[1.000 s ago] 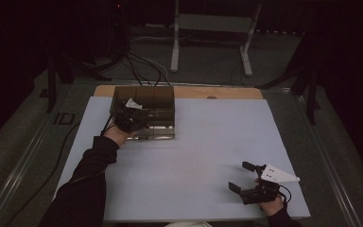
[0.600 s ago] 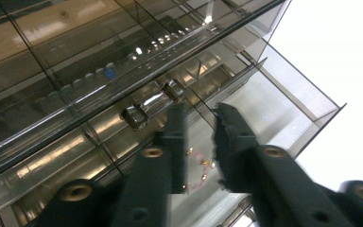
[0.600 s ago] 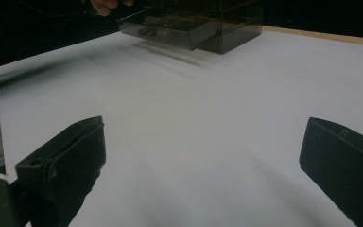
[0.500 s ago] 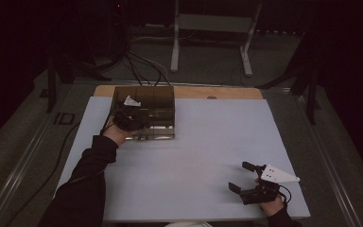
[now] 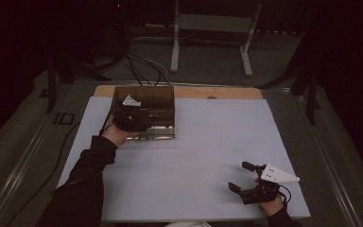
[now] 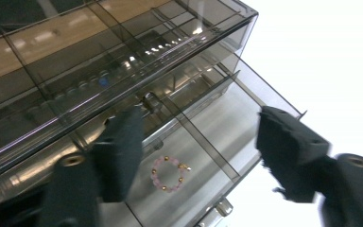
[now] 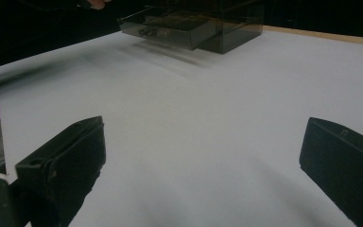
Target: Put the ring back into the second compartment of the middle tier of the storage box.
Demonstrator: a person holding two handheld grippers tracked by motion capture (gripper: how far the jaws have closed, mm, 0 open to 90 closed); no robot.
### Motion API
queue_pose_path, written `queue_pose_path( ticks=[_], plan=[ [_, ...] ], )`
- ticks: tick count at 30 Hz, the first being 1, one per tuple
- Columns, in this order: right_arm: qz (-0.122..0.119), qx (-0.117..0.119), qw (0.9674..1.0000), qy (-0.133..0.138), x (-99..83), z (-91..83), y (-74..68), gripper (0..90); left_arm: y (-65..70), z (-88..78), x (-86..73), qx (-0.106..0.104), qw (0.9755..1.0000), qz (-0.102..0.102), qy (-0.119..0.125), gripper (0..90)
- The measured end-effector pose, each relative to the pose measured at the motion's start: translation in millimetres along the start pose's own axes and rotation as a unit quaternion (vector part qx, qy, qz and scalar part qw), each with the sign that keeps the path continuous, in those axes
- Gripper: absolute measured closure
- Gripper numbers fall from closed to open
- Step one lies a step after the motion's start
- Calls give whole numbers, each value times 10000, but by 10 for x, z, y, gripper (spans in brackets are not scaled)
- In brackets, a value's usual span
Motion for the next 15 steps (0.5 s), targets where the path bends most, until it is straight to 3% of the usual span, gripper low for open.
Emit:
queue_pose_path(
  ticks=[3, 9, 13, 15],
  plan=[
    [19, 2, 10000, 4, -4, -2, 6, 10, 13, -8, 4, -107, 9999, -28, 10, 211],
    [39, 0, 10000, 7, -15, -6, 21, 10, 6, -38, 7, -297, 9995, -22, 129, 142],
    [67, -4, 10000, 31, -17, -12, 31, 10, -13, -46, 16, -434, 9989, -52, 148, 26],
    [76, 1, 10000, 19, -20, -9, 35, 10, -8, -56, 22, -423, 9989, -9, 177, 19]
  ],
)
Point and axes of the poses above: each handheld gripper's, and its own axes: z roughly forward along the jaws, x roughly out of its top, y roughly to its right, the point moved 1 cm from there along z, roughly forward along the jaws, and after that the axes turned 3 degrees about -z, right-handed, at the moved point
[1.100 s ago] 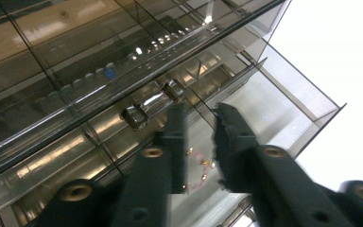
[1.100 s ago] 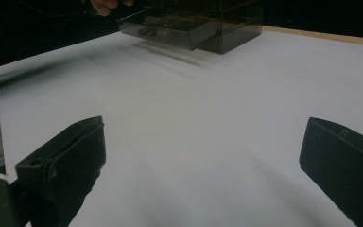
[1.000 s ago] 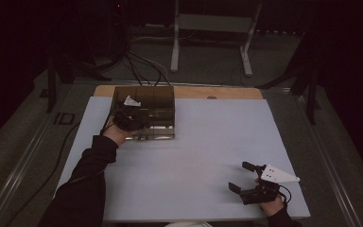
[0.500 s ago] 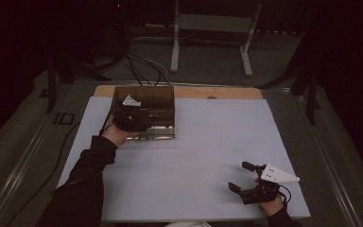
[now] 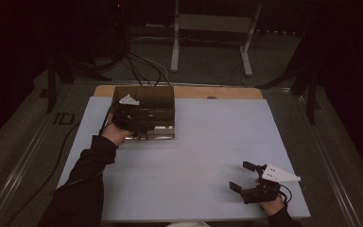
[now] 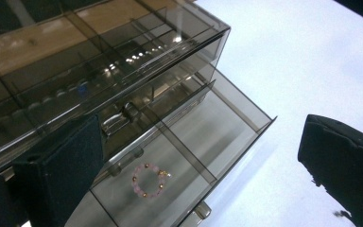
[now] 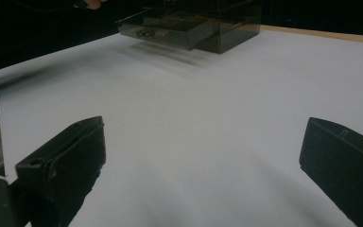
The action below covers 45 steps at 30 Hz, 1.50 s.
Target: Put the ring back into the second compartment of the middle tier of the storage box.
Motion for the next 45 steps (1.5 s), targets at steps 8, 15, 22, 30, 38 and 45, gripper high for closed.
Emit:
queue_pose_path(
  ticks=[8, 15, 22, 30, 38, 45],
  plan=[
    [-10, -8, 10000, 17, 3, -4, -3, 10, 6, -75, 23, -193, 9998, 48, 102, 9],
    [-36, -9, 10000, -8, 8, 2, -9, 10, 36, -111, 25, -127, 9998, 178, 17, 9],
    [-64, 17, 10000, -18, 24, 15, -28, 10, 46, -170, -8, -127, 9999, 55, 70, 9],
    [-50, 14, 10000, 2, 25, 13, -25, 10, 68, -303, -58, -87, 9997, 18, 225, 9],
    [-47, 11, 10000, 6, 27, 9, -29, 10, 109, -414, -179, -29, 9994, 37, 340, 9],
    [-49, 25, 10000, -5, 27, 17, -29, 10, 116, -492, -298, 7, 9992, 16, 393, 10]
  ],
)
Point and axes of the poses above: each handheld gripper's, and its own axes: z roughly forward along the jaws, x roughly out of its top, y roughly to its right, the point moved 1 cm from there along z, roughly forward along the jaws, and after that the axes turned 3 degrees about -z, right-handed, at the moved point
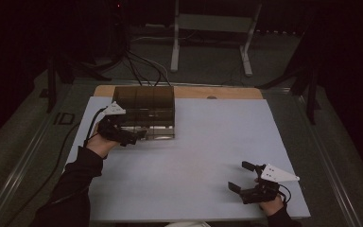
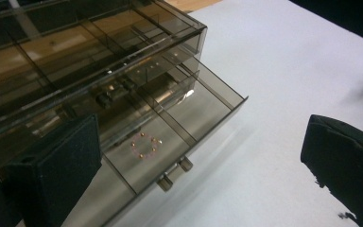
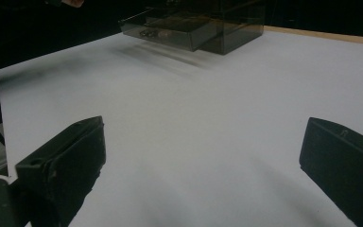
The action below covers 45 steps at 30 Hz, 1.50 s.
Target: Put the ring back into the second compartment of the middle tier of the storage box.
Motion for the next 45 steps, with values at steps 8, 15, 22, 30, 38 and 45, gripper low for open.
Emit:
queue_pose_path(
  ticks=[8, 15, 22, 30, 38, 45],
  plan=[
    [22, 8, 10000, -23, -2, 4, -2, 10, 43, -91, -130, -33, 10000, 20, 66, 10],
    [11, 2, 10000, -17, 0, 1, -4, 10, 114, -137, -276, -212, 9996, -31, 195, 10],
    [0, -2, 10000, -12, 1, 0, -3, 10, 185, -147, -421, -225, 9995, -15, 217, 10],
    [4, 2, 10000, -20, 1, 0, -7, 10, 215, -121, -605, -263, 9995, -88, 176, 9],
    [5, 6, 10000, -20, 0, 2, -6, 10, 228, -65, -768, -283, 9994, -98, 184, 9],
    [7, 2, 10000, -23, 0, 1, -6, 10, 238, -4, -955, -414, 9987, -241, 189, 10]
  ],
)
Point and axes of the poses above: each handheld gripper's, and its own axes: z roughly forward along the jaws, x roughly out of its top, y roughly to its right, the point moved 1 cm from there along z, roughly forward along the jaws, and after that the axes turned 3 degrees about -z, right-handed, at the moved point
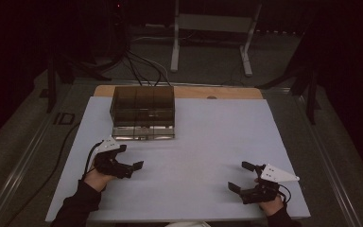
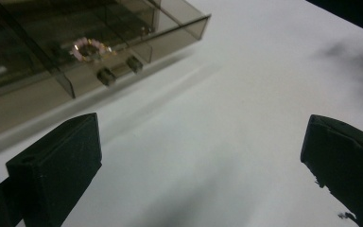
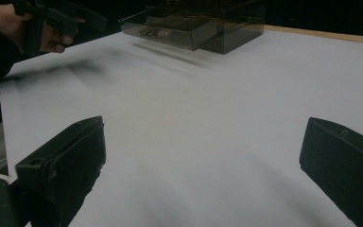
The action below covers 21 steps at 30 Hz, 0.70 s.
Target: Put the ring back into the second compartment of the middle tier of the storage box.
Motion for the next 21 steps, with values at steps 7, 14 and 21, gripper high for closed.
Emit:
queue_pose_path(
  ticks=[7, 14, 21],
  plan=[
    [-6, -5, 10000, 7, -1, -2, 3, 10, 33, -8, -168, 129, 9999, 32, 5, 10],
    [0, -8, 10000, 0, -1, 0, 3, 10, 50, -87, -266, 226, 9997, 51, 101, 10],
    [-7, -7, 10000, -11, -3, 4, 2, 10, 66, -155, -362, 306, 9995, 92, 12, 10]
  ],
)
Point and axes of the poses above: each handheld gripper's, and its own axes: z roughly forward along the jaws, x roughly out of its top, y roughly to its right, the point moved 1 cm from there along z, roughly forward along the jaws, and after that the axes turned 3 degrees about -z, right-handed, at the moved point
